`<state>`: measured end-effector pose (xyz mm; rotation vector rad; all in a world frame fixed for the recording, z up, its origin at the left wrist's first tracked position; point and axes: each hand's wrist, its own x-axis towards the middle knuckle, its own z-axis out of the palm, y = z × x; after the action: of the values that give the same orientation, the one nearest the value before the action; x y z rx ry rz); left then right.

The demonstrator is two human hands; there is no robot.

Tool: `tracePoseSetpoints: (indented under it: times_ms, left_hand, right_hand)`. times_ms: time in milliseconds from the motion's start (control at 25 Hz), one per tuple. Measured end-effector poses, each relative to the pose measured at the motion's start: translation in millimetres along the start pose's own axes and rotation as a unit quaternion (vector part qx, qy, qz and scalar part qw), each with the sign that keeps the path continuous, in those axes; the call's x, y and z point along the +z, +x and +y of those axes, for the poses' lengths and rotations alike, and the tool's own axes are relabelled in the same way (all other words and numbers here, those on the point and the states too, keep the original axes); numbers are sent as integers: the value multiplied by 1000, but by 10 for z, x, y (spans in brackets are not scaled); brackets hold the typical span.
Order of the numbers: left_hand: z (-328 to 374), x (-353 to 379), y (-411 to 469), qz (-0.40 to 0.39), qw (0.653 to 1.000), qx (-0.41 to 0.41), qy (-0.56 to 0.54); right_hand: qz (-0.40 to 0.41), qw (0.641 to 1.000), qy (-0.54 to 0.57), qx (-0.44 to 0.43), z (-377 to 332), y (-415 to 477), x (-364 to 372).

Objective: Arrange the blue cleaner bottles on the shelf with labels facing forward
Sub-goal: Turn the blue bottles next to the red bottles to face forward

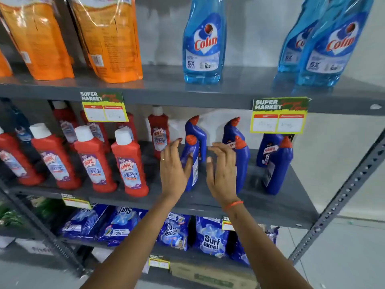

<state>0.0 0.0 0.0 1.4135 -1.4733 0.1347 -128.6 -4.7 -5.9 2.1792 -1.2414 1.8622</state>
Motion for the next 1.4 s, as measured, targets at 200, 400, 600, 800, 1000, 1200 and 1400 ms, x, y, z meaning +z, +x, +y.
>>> tracePoseSetpoints:
  times_ms: [200, 400, 600, 800, 1000, 1200, 1400]
  left_hand:
    - [-472, 337, 167, -133, 969, -172, -114]
    - [-612, 454, 232, -153, 964, -177, -124]
    - [-679, 505, 290, -170, 966, -171, -97]
    - [-850, 392, 384, -234, 918, -204, -247]
    - [-743, 331, 417, -277, 860, -235, -358]
    - [-381, 425, 284, -121, 945, -198, -230]
    - [-139, 473, 274, -63, 959, -231, -150]
  right_hand:
    - [-260, 947, -22, 184, 615, -285, 564]
    - [-336, 891, 59, 300, 919, -358, 884]
    - [-355, 856, 119, 357, 1087, -339, 907]
    - [-375, 810, 246, 377, 1128, -211, 786]
    - [-262, 825, 273, 420, 986, -269, 798]
    - [-111, 880, 175, 428, 675, -334, 897]
    - [-107, 934, 27, 340, 466, -402, 926]
